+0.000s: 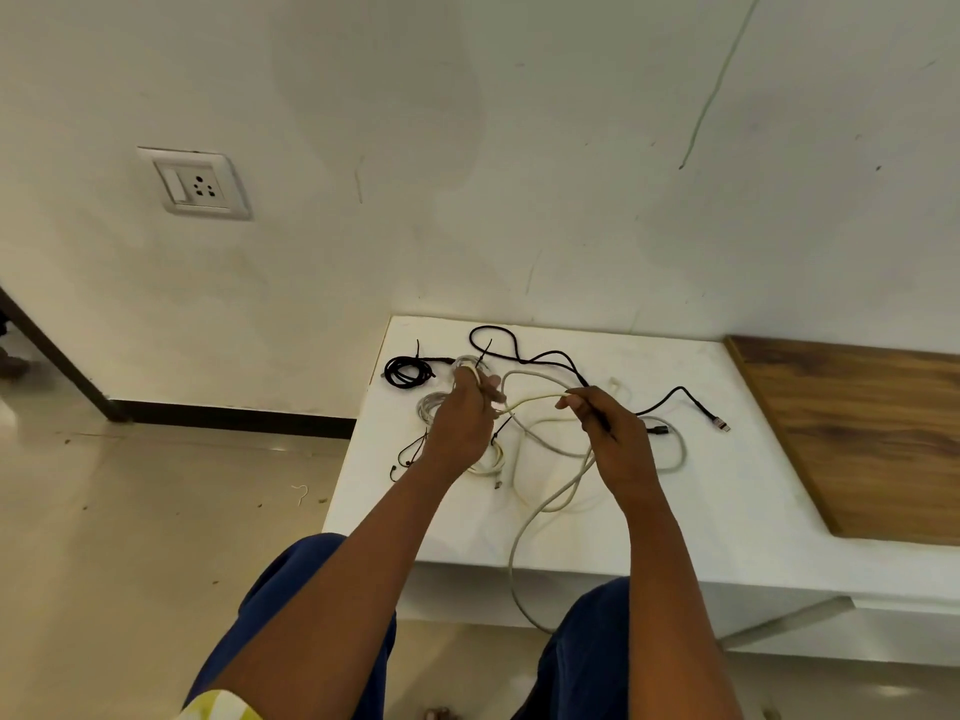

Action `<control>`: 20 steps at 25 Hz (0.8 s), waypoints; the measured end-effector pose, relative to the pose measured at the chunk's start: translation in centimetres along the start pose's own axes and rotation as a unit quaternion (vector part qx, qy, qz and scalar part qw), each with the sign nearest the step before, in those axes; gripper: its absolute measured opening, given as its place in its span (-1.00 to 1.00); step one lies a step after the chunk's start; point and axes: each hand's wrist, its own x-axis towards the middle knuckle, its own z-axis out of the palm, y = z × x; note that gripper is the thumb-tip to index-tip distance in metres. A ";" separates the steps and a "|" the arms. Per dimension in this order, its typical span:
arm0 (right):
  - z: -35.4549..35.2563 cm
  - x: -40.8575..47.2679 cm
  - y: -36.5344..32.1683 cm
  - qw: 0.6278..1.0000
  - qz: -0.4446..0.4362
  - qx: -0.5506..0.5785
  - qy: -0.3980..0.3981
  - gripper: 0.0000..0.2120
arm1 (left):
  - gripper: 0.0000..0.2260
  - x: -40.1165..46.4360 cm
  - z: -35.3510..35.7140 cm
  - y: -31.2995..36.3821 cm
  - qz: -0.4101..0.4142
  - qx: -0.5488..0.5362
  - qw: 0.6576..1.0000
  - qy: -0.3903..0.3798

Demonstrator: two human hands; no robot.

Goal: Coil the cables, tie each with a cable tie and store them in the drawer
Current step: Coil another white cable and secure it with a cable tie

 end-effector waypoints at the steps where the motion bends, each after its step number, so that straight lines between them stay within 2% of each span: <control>1: 0.0 0.1 0.1 1.000 0.008 -0.005 0.010 -0.79 | -0.89 -0.3 0.2 0.0 0.013 0.034 0.999 -0.035; 3: 0.1 0.2 0.5 0.998 0.039 -0.024 0.042 -0.81 | -0.91 -0.6 0.4 0.2 0.025 0.066 0.992 -0.101; 5: 0.2 0.3 1.0 0.992 0.081 -0.042 0.082 -0.82 | -0.82 -1.2 0.6 0.5 0.018 0.034 0.990 -0.137; 7: 0.2 0.5 1.2 0.987 0.105 -0.034 0.118 -0.82 | -0.70 -1.7 0.9 1.2 -0.025 -0.023 0.985 -0.170; 10: 0.4 0.9 1.2 0.983 0.101 -0.022 0.153 -0.84 | -0.59 -1.9 0.9 2.2 -0.083 -0.078 0.953 -0.282; 13: 0.6 1.1 1.0 0.977 0.103 -0.003 0.187 -0.85 | -0.64 -1.8 0.8 2.9 -0.147 -0.261 0.884 -0.358; 16: 0.6 1.1 1.1 0.978 0.116 0.023 0.171 -0.85 | -0.70 -1.5 0.4 3.8 -0.189 -0.475 0.786 -0.348; 18: 0.5 1.1 1.4 0.986 0.104 -0.025 0.130 -0.82 | -0.72 -1.1 0.1 4.2 -0.184 -0.570 0.730 -0.328; 20: 0.4 1.1 1.5 0.983 0.089 -0.123 0.102 -0.80 | -0.71 -0.9 -0.2 4.5 -0.173 -0.623 0.698 -0.309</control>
